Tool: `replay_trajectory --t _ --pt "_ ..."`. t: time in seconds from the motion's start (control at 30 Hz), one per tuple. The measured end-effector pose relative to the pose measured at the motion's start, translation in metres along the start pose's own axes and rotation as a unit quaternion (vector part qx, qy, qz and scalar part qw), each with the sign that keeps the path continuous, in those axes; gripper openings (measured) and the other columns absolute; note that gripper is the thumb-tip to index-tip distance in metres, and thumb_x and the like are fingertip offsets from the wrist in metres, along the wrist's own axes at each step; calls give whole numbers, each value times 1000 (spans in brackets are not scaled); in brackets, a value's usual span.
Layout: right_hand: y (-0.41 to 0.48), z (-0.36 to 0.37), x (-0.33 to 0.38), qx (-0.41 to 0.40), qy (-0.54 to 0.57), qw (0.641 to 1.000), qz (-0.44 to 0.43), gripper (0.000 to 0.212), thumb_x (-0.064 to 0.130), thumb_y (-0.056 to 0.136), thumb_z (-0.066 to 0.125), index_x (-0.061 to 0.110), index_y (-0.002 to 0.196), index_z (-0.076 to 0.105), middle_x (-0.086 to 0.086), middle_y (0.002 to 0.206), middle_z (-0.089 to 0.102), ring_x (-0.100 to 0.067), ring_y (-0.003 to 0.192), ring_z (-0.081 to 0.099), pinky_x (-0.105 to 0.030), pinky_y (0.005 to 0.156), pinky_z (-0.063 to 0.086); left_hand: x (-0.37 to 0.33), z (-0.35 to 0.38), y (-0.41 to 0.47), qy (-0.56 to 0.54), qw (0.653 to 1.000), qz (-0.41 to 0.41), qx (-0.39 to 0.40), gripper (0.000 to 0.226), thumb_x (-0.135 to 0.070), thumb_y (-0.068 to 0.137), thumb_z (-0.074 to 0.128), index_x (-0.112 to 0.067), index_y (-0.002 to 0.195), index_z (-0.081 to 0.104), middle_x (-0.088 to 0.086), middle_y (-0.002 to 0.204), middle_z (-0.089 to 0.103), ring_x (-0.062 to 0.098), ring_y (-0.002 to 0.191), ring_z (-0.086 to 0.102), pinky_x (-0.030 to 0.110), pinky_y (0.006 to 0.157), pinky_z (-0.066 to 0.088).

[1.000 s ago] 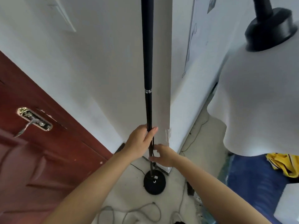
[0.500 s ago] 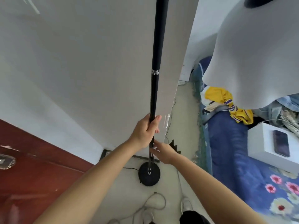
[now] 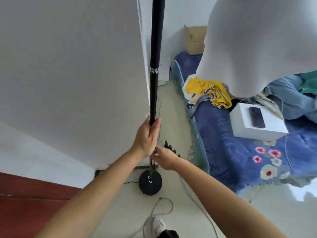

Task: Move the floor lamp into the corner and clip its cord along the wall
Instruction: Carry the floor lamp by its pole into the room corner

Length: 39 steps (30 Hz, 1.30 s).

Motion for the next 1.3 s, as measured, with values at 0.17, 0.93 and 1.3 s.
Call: replay_trajectory --t 0.17,0.93,1.3 --pt "-69 -39 -31 -55 33 998 -7 30 31 99 49 23 128 48 -7 124 64 -31 107 62 -42 92 49 -65 64 -11 -4 998 44 40 44 -51 99 36 -20 68 36 -3 56 35 18 52 35 42 53 34" --pt "-463 -122 -323 -235 155 951 126 20 38 91 60 33 108 70 7 111 70 -16 105 63 -30 94 47 -361 464 -189 -106 955 199 194 52 -60 96 38 -26 56 31 -2 44 31 24 39 31 46 39 29" --pt "-555 -94 -387 -368 206 874 243 13 35 101 50 24 94 48 9 77 54 -15 76 53 -35 75 46 -441 503 -219 -245 900 180 312 54 -42 103 39 -22 54 26 -9 41 26 12 35 24 30 45 21"
Point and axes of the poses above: each hand's wrist, its own y-axis towards the middle knuckle, its own z-axis out of the palm, x = y × z, the point moved 8 cm from there along y, towards the middle knuckle
